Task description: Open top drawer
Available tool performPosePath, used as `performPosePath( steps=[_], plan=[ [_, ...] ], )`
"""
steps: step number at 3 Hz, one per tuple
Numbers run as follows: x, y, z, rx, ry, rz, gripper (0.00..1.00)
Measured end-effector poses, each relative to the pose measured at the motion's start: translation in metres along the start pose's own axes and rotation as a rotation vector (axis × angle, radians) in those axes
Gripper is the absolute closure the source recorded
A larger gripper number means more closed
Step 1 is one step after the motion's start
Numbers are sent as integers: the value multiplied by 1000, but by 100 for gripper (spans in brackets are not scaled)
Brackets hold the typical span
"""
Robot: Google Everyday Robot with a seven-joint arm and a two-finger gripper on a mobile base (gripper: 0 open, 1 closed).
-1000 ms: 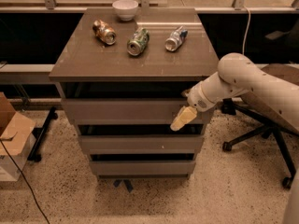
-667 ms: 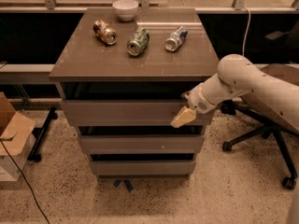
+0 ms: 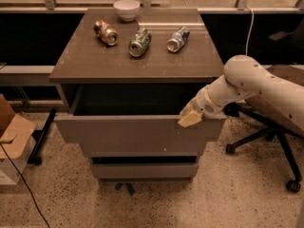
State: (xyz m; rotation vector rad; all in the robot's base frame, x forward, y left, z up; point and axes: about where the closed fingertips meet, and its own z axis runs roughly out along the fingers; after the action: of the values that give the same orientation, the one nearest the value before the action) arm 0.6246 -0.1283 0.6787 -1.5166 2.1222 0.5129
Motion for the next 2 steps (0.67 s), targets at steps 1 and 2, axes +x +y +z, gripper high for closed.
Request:
performPosePath(
  steps=[1,2],
  plan=[
    [-1,0,-2,0,0,0,100],
    [-1,0,-2,0,0,0,81]
  ],
)
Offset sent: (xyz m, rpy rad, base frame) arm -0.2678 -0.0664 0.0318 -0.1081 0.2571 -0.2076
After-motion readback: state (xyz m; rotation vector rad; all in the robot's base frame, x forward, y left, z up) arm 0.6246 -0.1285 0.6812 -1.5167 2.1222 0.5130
